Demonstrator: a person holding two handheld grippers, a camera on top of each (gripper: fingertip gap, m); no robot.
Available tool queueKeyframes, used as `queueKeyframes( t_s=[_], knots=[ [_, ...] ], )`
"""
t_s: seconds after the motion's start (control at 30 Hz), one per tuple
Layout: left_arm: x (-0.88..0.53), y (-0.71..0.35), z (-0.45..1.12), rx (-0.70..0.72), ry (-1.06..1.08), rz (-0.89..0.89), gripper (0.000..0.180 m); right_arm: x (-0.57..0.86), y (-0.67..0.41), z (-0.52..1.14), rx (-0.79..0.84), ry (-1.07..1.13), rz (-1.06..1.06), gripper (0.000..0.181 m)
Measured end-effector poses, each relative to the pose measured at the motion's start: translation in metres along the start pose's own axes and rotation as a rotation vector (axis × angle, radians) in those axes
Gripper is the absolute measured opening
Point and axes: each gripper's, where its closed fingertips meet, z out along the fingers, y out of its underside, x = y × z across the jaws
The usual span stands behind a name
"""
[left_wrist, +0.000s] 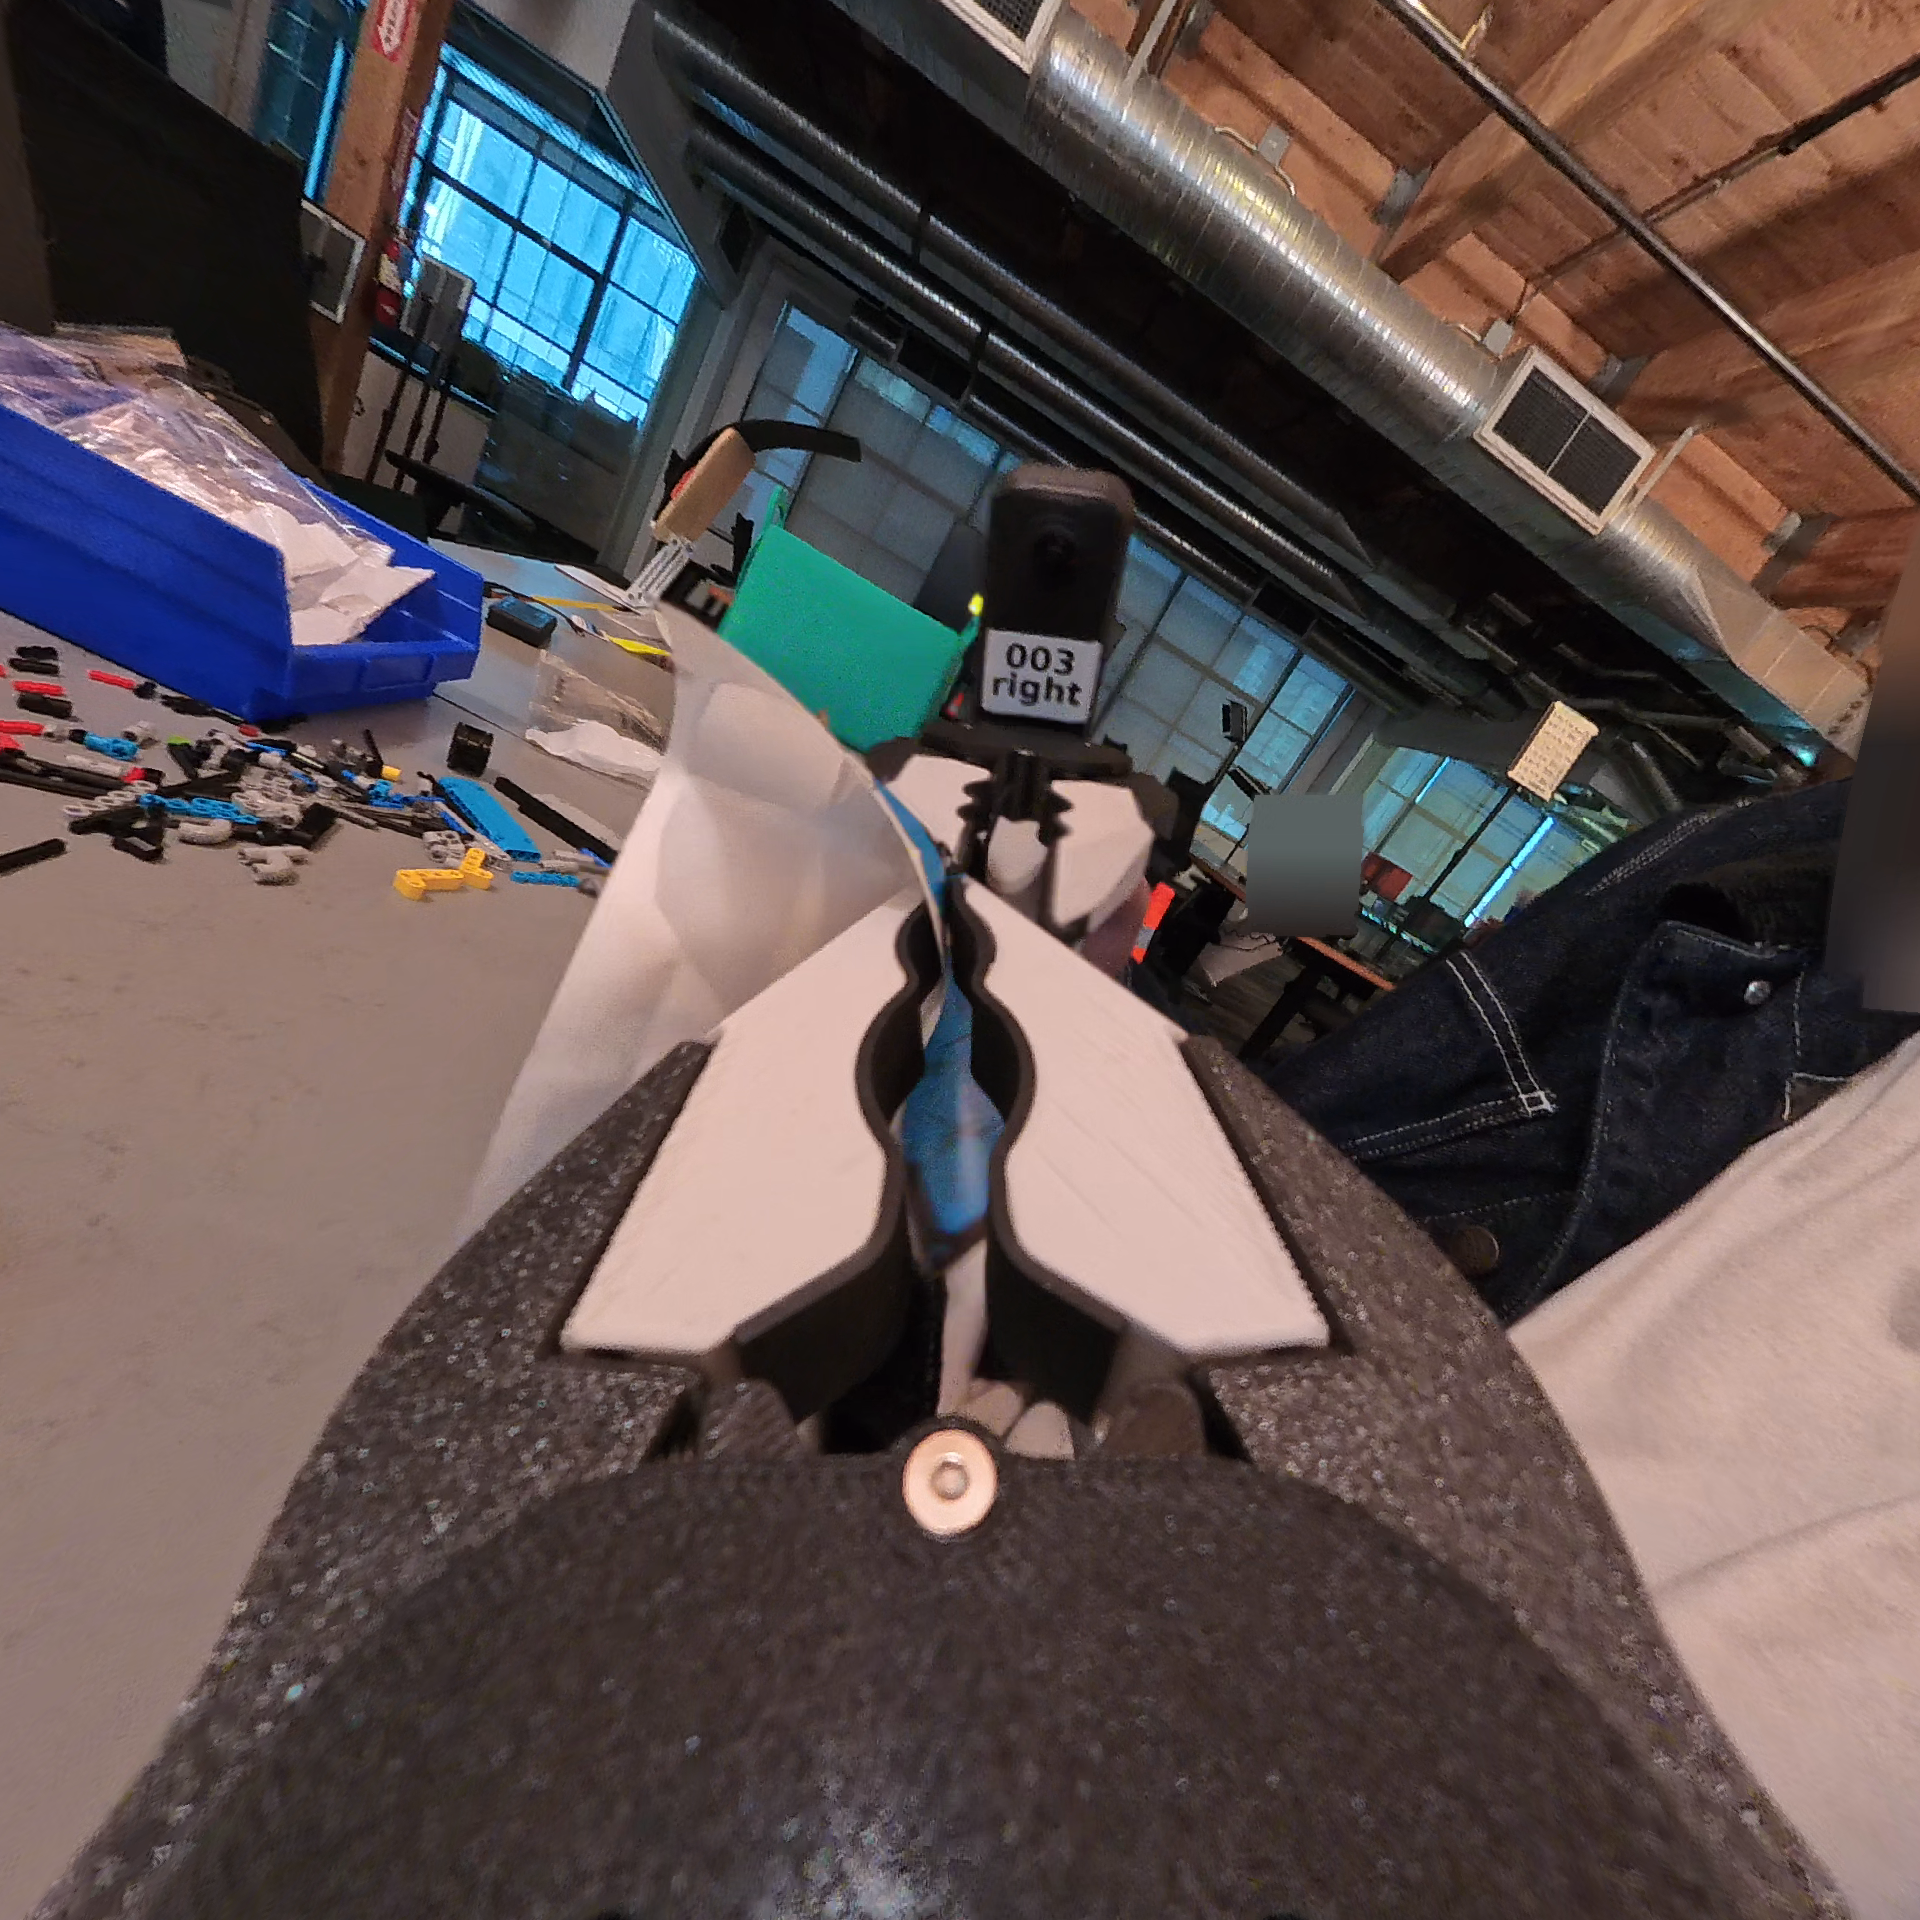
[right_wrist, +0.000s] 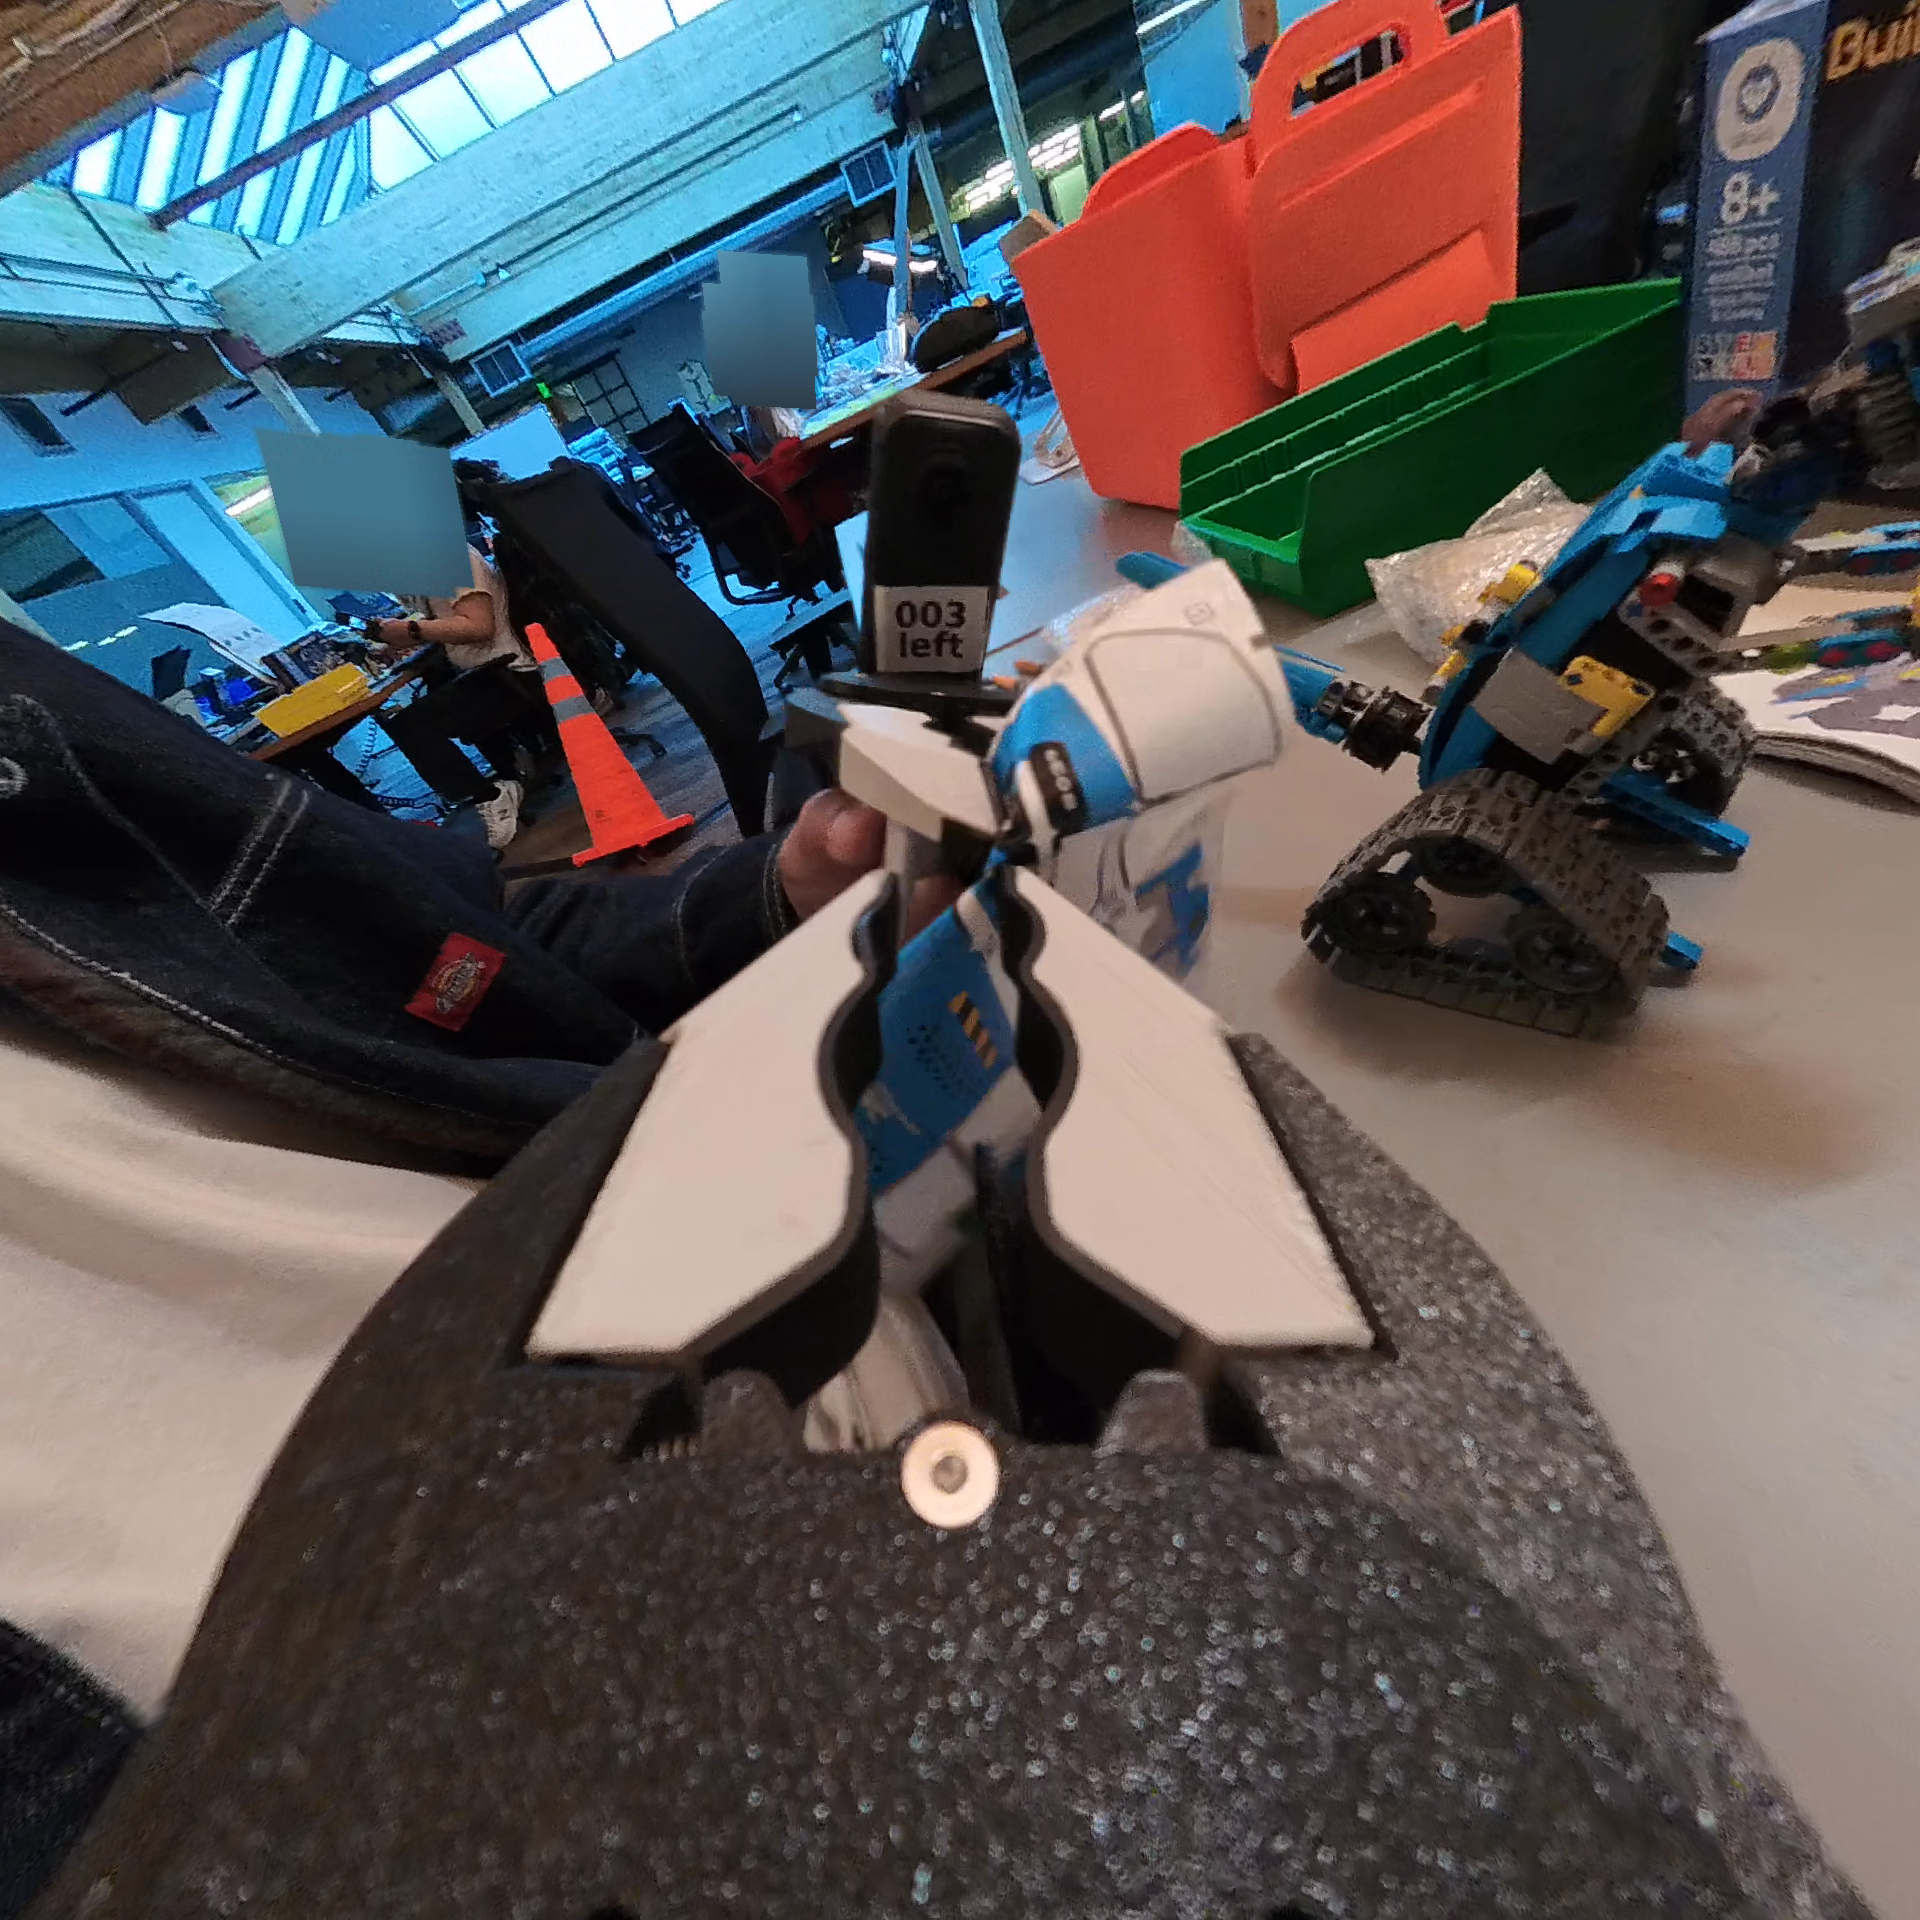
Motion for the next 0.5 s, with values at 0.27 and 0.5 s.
queueKeyframes(
  t_s=[0.27, 0.5],
  knots=[
    [-0.008, 0.006, 0.000, -0.032, -0.050, -0.001, 0.000, 0.019, 0.007, -0.004, -0.057, 0.115, -0.032, 0.005],
    [-0.011, 0.017, 0.004, -0.068, -0.043, -0.022, 0.010, 0.027, 0.010, -0.004, -0.119, 0.252, -0.172, 0.004]
  ],
)
